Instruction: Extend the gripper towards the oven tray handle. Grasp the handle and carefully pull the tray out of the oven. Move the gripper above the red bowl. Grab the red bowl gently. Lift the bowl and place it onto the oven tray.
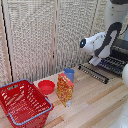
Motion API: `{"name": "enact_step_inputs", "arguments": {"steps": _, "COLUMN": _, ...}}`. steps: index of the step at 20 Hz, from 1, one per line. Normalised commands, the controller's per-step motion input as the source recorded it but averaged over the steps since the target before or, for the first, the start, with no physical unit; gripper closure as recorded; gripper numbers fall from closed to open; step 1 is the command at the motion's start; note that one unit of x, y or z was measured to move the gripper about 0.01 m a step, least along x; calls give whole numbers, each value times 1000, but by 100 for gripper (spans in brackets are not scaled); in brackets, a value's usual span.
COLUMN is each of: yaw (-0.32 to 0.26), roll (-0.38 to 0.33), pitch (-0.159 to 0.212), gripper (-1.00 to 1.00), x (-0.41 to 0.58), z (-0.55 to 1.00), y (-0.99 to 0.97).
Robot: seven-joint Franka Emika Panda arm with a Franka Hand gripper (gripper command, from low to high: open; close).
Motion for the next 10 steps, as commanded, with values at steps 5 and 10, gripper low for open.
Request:
{"name": "enact_step_inputs", "arguments": {"steps": 5, "yaw": 25, "roll": 33, "pitch": 20, "gripper": -100, "x": 94, "z": 11, "y": -418}}
{"name": "enact_step_inputs", "arguments": {"steps": 10, "yaw": 23, "roll": 60, "pitch": 1, "gripper": 100, "x": 10, "z": 64, "y": -433}}
